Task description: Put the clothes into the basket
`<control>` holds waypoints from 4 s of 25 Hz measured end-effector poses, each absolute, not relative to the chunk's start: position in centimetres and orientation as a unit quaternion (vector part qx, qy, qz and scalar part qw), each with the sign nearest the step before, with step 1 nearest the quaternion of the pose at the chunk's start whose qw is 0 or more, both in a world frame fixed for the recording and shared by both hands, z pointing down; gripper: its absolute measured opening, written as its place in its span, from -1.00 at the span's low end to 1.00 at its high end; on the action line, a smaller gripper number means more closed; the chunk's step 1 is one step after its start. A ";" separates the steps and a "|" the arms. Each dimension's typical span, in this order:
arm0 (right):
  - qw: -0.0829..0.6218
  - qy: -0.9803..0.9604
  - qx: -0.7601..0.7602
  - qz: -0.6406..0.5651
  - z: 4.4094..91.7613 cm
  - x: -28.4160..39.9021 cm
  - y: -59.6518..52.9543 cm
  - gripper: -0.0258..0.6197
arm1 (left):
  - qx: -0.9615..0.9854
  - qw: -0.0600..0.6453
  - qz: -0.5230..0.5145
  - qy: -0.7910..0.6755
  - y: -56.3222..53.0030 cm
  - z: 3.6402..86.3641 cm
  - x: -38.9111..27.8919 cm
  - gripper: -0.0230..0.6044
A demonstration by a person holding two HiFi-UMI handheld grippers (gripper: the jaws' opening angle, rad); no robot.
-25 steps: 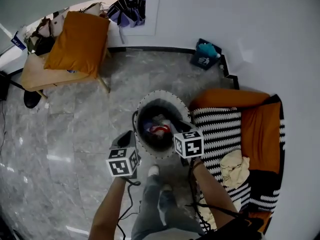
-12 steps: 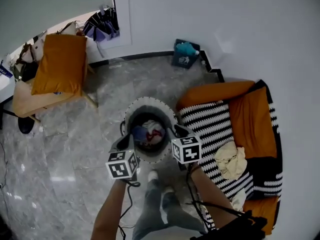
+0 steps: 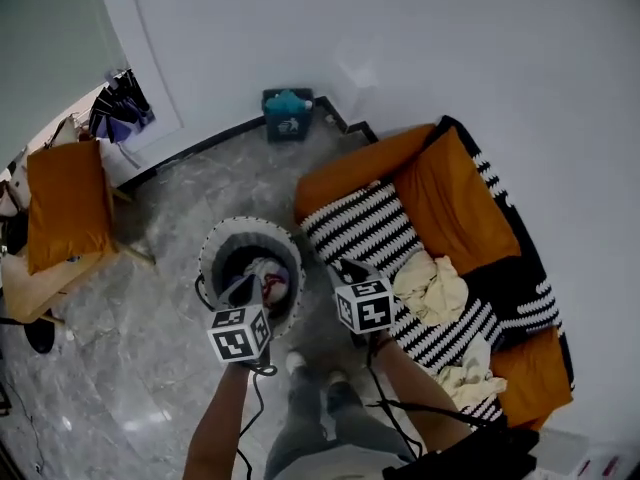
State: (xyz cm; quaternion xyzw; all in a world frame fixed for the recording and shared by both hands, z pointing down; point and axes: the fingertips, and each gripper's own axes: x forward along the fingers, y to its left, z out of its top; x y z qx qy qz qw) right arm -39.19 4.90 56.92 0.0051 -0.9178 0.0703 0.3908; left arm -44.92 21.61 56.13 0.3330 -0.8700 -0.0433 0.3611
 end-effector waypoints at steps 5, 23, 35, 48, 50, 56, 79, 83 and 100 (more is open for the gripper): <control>0.384 -0.916 0.072 0.088 55.7 -35.1 -0.6 -0.57 | 0.396 0.355 -0.024 -0.847 15.5 55.2 -43.3 -0.94; 0.356 -0.879 0.277 0.158 53.6 -15.0 -15.8 -0.57 | 0.566 0.345 0.050 -0.747 -3.3 53.3 -30.4 -0.94; 0.338 -0.821 0.403 0.222 54.8 2.0 -21.4 -0.57 | 0.654 0.349 0.099 -0.664 -13.0 54.3 -17.3 -0.94; 0.311 -0.737 0.513 0.310 59.5 19.3 -21.2 -0.57 | 0.723 0.354 0.176 -0.567 -18.4 58.1 -2.7 -0.94; 0.310 -0.725 0.524 0.321 60.5 21.5 -21.0 -0.57 | 0.727 0.356 0.186 -0.556 -18.9 58.9 -0.8 -0.94; 0.303 -0.685 0.560 0.354 64.6 27.0 -20.1 -0.57 | 0.735 0.368 0.211 -0.529 -18.9 61.4 3.3 -0.94; 0.324 -0.575 0.633 0.404 84.4 29.0 -20.8 -0.57 | 0.699 0.392 0.280 -0.528 -15.1 75.7 1.5 -0.94; 0.329 -0.557 0.644 0.409 86.7 29.6 -21.1 -0.57 | 0.696 0.396 0.282 -0.529 -15.5 77.6 0.8 -0.94; 0.336 -0.527 0.654 0.427 90.0 30.3 -21.6 -0.62 | 0.688 0.418 0.288 -0.519 -15.9 80.0 1.8 -0.94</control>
